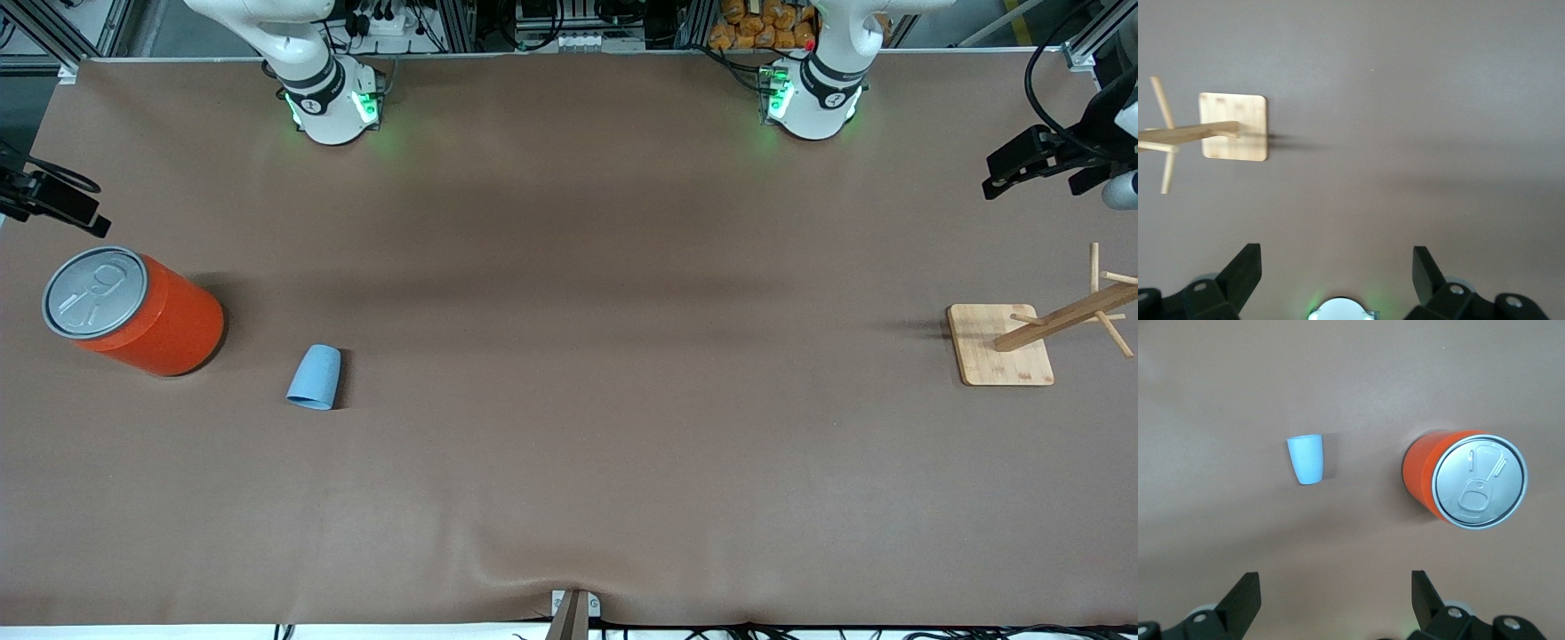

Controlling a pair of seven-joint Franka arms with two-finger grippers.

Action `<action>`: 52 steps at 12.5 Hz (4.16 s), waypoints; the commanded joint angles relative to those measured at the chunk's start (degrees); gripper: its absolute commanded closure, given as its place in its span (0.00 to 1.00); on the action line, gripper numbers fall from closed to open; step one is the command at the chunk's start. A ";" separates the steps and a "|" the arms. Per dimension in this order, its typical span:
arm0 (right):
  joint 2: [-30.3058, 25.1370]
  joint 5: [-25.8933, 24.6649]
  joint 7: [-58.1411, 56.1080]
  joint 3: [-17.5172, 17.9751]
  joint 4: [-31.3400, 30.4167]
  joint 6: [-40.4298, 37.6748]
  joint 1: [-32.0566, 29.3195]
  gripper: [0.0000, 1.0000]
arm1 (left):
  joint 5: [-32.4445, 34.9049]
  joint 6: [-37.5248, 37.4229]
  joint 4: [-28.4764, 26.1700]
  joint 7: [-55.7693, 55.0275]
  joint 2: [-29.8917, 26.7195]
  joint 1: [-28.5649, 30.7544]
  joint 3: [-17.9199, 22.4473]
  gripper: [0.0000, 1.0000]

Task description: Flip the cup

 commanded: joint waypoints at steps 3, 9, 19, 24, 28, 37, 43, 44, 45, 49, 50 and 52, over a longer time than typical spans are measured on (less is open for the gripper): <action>-3.76 2.50 0.10 -4.57 -5.16 1.48 1.59 0.00 | 3.17 -0.97 0.89 0.43 -0.58 0.36 -1.83 0.00; -3.49 1.64 -1.91 -4.13 -4.46 1.66 2.03 0.00 | 2.21 1.75 0.63 0.87 0.65 0.01 -1.92 0.00; 3.34 1.37 -3.07 -4.39 -3.75 1.92 1.41 0.00 | 1.41 0.96 -2.01 0.87 -3.39 2.20 -2.18 0.00; 17.50 2.25 -5.88 -4.30 -2.44 6.75 2.11 0.00 | 1.15 0.96 -1.92 1.14 -3.56 1.76 -2.45 0.00; 21.37 3.65 -5.09 -4.22 -3.93 13.25 4.31 0.00 | 0.36 0.87 -1.92 2.10 -3.57 2.20 -2.45 0.00; 23.58 7.17 -5.09 -2.29 -21.06 40.31 6.68 0.00 | -0.08 -0.36 -1.83 4.13 -5.15 2.91 -0.43 0.00; 26.91 7.17 -5.27 -2.19 -27.92 53.94 7.83 0.00 | -0.34 1.66 -1.83 3.77 -4.62 2.73 -0.43 0.00; 27.87 7.17 -5.35 -2.11 -27.92 54.22 8.26 0.00 | -0.34 1.66 -1.83 3.77 -4.62 2.82 -0.34 0.00; 28.75 7.17 -5.53 -2.19 -27.92 55.09 9.31 0.00 | -0.34 1.66 -1.83 3.77 -4.62 2.91 -0.34 0.00; 29.56 6.82 -6.32 -2.11 -27.14 52.92 10.72 0.82 | -0.34 1.84 -1.83 3.60 -4.45 2.91 0.36 0.00; 29.38 6.64 -7.63 -1.85 -25.65 50.73 10.99 0.83 | -0.69 1.84 -1.83 3.60 -4.45 3.08 0.71 0.00; 29.03 6.55 -13.67 -0.36 -22.49 45.11 10.38 0.83 | -0.96 1.75 -1.92 3.60 -4.97 3.08 0.71 0.00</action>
